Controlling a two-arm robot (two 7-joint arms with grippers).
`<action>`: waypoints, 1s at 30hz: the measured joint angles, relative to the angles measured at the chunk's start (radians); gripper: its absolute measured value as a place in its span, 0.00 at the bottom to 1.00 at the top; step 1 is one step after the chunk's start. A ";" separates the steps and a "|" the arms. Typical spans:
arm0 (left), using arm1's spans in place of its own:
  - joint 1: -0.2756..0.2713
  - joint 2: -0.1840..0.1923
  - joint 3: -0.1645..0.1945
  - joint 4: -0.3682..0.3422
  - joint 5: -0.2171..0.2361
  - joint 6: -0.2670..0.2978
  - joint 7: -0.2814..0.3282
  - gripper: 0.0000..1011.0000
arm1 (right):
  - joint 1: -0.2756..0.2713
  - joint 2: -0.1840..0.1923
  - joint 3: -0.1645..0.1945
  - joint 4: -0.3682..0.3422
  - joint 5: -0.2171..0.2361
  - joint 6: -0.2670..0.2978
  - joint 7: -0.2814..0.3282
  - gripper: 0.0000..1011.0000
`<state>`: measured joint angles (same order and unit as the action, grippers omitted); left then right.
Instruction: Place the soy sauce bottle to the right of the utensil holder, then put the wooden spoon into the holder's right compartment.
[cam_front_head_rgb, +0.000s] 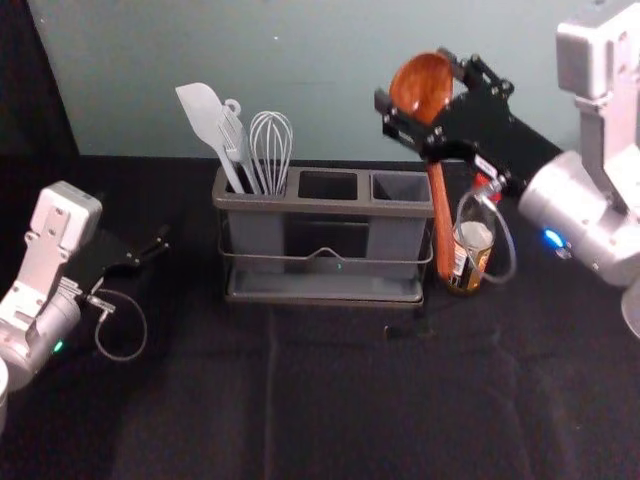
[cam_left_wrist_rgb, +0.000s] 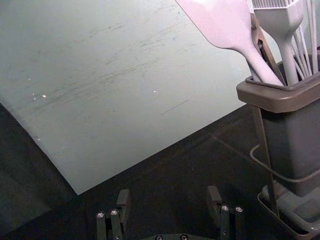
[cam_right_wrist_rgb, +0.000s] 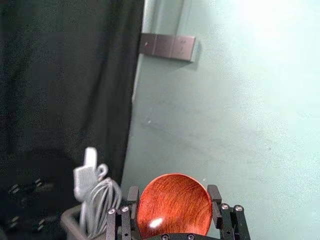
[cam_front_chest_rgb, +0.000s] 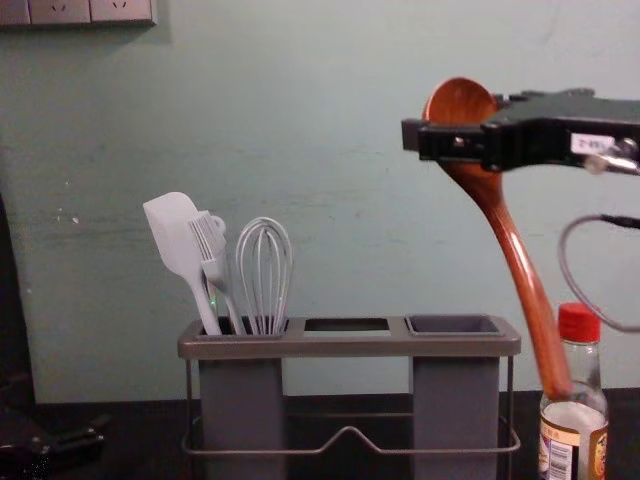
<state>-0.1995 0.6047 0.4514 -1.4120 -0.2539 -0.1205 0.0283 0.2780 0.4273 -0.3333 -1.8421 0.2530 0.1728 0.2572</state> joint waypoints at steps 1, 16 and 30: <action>0.000 0.000 0.000 0.000 0.000 0.000 0.000 0.99 | 0.006 -0.007 -0.001 0.007 -0.004 -0.003 -0.002 0.83; 0.000 0.000 0.000 0.000 0.000 0.000 0.000 0.99 | 0.160 -0.153 -0.014 0.197 -0.095 -0.052 -0.040 0.83; 0.000 0.000 0.000 0.000 0.000 0.000 0.000 0.99 | 0.247 -0.220 -0.010 0.330 -0.143 -0.078 -0.023 0.83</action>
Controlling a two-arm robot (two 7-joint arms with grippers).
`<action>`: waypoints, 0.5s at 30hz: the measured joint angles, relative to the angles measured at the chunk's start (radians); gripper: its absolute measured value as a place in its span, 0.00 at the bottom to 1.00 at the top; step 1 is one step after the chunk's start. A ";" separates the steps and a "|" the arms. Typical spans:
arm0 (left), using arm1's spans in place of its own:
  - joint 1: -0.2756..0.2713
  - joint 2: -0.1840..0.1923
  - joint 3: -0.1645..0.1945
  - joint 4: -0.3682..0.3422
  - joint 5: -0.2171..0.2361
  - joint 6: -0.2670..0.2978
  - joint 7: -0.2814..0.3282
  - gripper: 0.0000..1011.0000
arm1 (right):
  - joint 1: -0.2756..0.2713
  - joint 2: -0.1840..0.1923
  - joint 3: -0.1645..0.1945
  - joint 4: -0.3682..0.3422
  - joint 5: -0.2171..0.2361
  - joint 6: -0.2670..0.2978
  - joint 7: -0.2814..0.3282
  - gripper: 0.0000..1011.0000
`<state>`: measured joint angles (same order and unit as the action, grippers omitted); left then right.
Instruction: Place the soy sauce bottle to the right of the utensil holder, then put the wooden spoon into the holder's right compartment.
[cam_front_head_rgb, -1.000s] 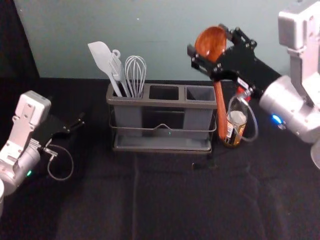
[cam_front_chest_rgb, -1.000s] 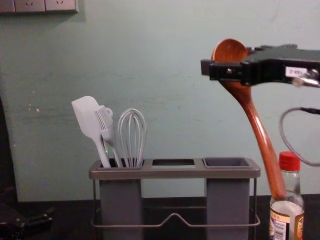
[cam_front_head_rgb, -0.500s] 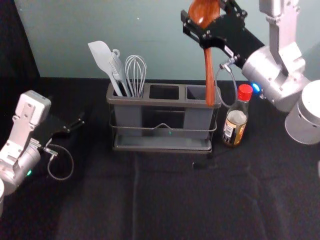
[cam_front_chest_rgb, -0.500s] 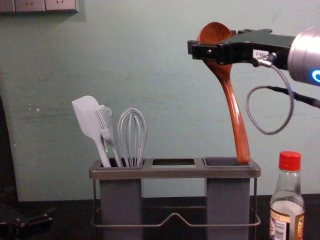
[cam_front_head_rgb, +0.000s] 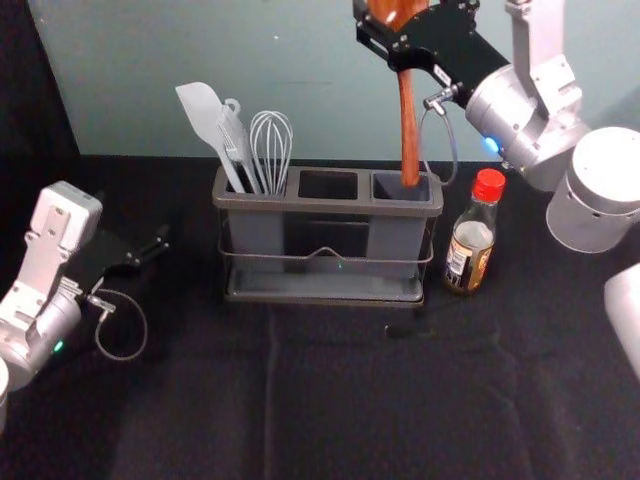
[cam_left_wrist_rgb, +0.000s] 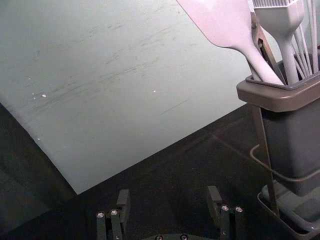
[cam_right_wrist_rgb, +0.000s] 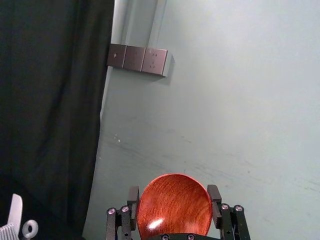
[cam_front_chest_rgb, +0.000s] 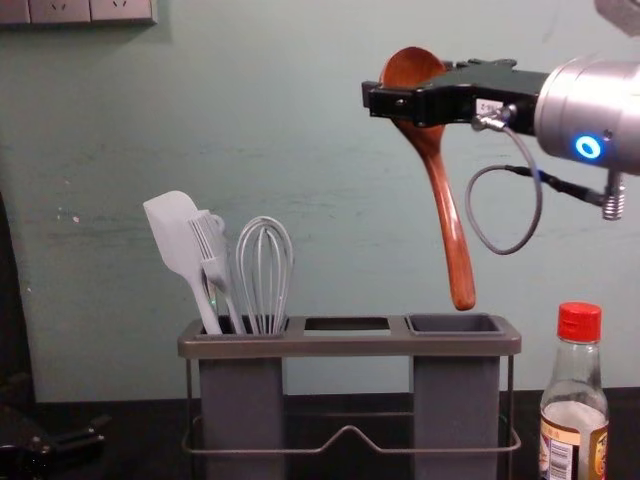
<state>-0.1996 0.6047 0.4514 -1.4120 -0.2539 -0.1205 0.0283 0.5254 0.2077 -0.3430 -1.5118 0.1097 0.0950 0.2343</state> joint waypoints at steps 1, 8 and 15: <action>0.000 0.000 0.000 0.000 0.000 0.000 0.000 0.99 | 0.007 -0.005 -0.002 0.015 -0.007 -0.007 0.004 0.83; 0.000 0.000 0.000 0.000 0.000 0.000 0.000 0.99 | 0.027 -0.021 -0.010 0.075 -0.043 -0.046 0.012 0.83; 0.000 0.000 0.000 0.000 0.000 0.000 0.000 0.99 | 0.035 -0.030 -0.011 0.115 -0.067 -0.072 0.018 0.83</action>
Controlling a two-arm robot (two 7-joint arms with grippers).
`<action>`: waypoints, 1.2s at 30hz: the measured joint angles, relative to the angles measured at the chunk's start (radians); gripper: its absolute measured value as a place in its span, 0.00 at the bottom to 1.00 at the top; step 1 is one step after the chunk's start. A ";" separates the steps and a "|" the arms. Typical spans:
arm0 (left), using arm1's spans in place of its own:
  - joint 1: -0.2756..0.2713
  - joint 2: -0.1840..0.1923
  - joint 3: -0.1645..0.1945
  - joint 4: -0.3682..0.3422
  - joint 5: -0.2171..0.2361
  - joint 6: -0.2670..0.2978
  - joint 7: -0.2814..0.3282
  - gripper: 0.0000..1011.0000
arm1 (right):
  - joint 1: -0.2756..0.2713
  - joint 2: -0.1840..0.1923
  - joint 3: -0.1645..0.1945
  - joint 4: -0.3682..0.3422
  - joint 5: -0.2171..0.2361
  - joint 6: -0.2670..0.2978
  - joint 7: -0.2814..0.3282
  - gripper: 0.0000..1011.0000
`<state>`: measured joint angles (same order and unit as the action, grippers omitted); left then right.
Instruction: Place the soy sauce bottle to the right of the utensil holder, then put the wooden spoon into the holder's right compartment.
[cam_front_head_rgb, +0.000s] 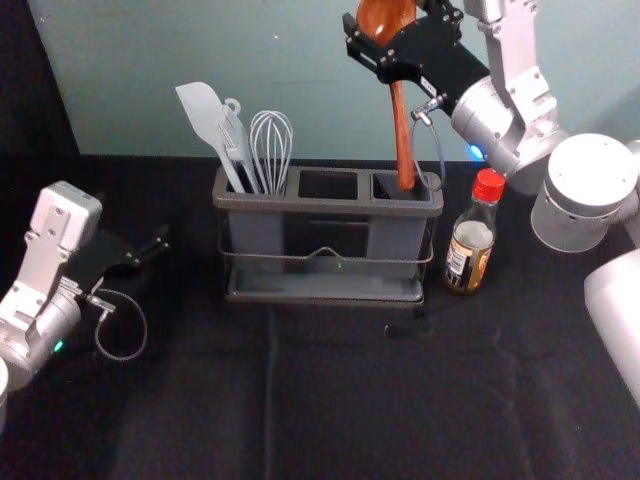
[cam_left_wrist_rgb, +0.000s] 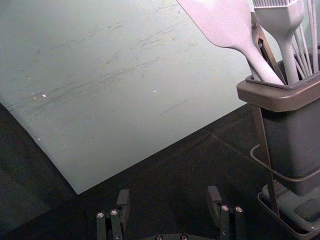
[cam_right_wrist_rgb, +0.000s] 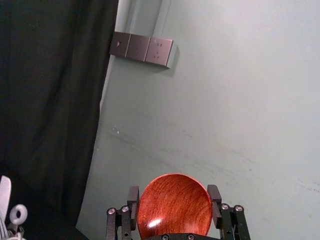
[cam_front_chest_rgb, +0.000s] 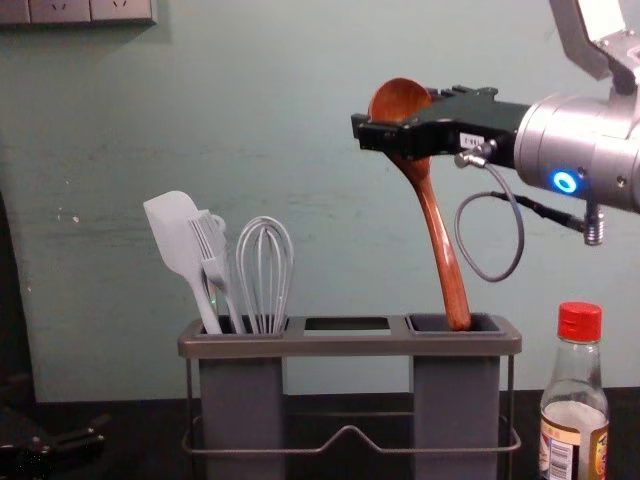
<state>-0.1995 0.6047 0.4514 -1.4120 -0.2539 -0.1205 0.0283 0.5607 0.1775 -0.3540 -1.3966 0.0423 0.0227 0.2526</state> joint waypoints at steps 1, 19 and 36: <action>0.000 0.000 0.000 0.000 0.000 0.000 0.000 0.99 | 0.000 -0.002 0.000 0.007 -0.004 -0.003 0.000 0.83; 0.000 0.000 0.000 0.000 0.000 0.000 0.000 0.99 | -0.059 -0.001 0.005 0.026 -0.027 -0.031 0.013 0.83; 0.000 0.000 0.000 0.000 0.000 0.000 0.000 0.99 | -0.130 0.017 0.003 0.002 -0.033 -0.038 0.026 0.83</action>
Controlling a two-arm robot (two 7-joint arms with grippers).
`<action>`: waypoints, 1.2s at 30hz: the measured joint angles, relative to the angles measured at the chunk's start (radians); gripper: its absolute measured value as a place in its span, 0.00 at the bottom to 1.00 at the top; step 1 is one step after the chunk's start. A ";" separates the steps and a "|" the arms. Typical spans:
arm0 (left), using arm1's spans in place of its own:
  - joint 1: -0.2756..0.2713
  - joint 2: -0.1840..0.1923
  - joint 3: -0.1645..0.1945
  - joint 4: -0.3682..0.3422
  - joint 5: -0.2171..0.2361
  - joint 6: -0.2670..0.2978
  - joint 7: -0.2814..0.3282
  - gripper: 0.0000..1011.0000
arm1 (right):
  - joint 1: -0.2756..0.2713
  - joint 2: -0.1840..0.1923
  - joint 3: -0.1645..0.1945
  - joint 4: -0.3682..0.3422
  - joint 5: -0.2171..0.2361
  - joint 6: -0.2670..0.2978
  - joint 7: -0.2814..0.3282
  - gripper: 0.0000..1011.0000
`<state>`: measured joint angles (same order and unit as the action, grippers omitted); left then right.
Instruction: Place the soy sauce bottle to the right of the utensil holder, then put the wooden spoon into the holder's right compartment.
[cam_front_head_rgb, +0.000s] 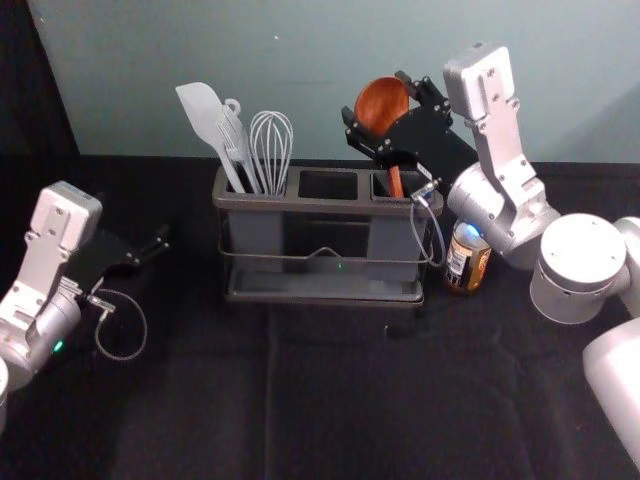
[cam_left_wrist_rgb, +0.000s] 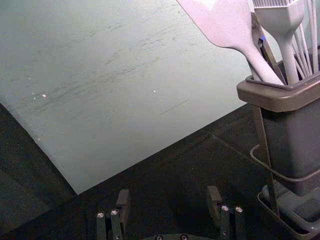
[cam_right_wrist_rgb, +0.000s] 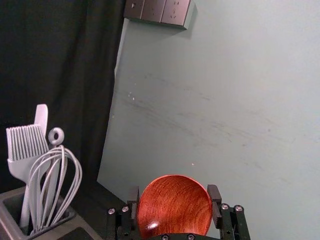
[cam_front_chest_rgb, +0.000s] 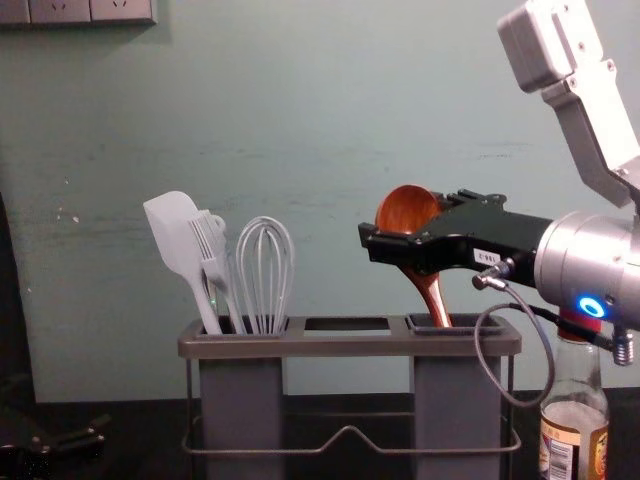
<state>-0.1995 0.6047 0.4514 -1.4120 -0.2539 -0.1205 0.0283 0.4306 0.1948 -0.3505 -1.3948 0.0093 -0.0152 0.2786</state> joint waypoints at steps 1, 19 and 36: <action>0.000 0.000 0.000 0.000 0.000 0.000 0.000 0.99 | -0.002 0.001 0.000 -0.001 0.000 0.000 0.000 0.83; 0.000 0.000 0.000 0.000 0.000 0.000 0.000 0.99 | -0.039 0.014 0.008 -0.014 0.006 0.006 0.010 0.83; 0.000 0.000 0.000 0.000 0.000 0.000 0.000 0.99 | -0.040 0.014 0.008 -0.013 0.008 0.009 0.011 0.93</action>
<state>-0.1995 0.6047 0.4514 -1.4120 -0.2539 -0.1205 0.0283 0.3908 0.2085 -0.3428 -1.4079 0.0170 -0.0065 0.2898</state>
